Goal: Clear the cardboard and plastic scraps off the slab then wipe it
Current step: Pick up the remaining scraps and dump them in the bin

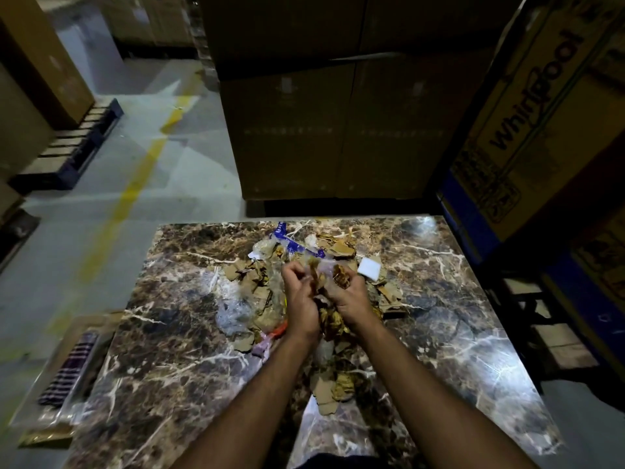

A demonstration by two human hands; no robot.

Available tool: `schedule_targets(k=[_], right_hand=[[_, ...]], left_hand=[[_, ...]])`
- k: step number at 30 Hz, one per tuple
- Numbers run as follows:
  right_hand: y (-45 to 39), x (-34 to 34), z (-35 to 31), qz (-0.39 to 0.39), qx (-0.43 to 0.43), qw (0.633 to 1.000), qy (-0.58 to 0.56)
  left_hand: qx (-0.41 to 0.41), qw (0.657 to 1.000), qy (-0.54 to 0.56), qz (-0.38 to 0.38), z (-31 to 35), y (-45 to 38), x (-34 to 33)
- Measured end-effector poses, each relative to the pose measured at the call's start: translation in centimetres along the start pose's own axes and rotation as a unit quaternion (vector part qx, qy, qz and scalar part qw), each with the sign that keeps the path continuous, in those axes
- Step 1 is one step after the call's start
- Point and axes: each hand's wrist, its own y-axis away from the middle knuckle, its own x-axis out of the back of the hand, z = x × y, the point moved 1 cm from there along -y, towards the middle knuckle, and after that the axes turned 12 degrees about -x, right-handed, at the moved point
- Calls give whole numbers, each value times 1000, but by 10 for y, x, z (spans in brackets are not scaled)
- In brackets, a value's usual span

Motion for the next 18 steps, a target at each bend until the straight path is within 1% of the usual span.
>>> schedule_targets(k=[1,3,5,6,8,9,10,11,13,15,17,18], right_hand=[[0,2,-4,7,-11,1000,6],[-5,13,-9,13,-56,998,16],[-2,26,-17,-4,-100,995,25],[-8,37,-17,-20,-112,993,12],[-2,49,-32,-47,-142,986,-79],[8,51,-40,-55,-155,981,-106],[20,54,-51,-67,-153,978,-121],[23,56,-56,-53,-143,981,-119],[36,56,-69,-13,-126,983,-130],[52,54,-77,5,-112,984,-138],[44,52,-66,-8,-106,983,-151],[37,50,-58,-9,-96,979,-178]], left_hand=[[4,1000,17,-10,1,0,1],[41,998,41,-29,1,-4,5],[63,995,57,-54,5,-10,13],[54,995,54,-60,6,-14,18],[34,997,21,-62,12,-23,29],[36,996,-3,-76,12,-28,33],[47,993,-15,-110,9,-31,39],[66,984,-32,-161,10,-30,44],[85,955,-49,-281,4,-28,47],[112,923,-49,-364,3,-20,40],[165,907,-42,-386,-15,-6,35],[196,909,-21,-368,-23,1,35]])
